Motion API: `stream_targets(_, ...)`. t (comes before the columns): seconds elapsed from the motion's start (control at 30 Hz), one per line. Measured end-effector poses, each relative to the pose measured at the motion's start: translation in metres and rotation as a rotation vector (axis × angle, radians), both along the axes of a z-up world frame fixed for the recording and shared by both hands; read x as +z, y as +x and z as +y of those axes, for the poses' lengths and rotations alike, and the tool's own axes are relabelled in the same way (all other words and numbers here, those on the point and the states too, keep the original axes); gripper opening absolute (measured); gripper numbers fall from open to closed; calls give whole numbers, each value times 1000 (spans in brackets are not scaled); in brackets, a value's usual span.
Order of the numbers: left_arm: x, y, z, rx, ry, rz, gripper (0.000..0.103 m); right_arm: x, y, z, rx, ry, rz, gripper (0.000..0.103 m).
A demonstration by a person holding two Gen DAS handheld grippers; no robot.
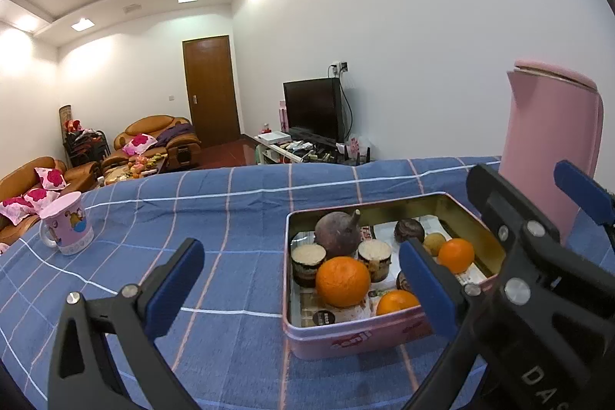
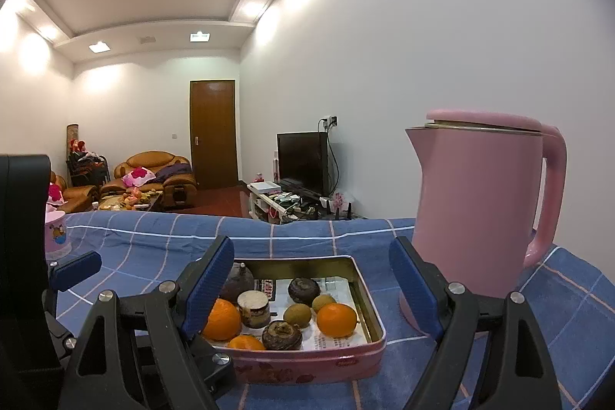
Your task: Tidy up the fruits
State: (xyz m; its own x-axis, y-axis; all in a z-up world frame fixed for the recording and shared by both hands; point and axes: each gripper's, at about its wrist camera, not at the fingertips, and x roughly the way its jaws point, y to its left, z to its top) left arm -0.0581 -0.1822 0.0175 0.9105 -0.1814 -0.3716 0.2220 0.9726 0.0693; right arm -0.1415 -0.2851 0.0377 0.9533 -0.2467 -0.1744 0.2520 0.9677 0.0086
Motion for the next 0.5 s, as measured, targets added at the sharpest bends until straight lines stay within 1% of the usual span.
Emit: stream_targets(0.5,0,2,4,3,-5,10,103,0,-4,4,1,-13,-15,84)
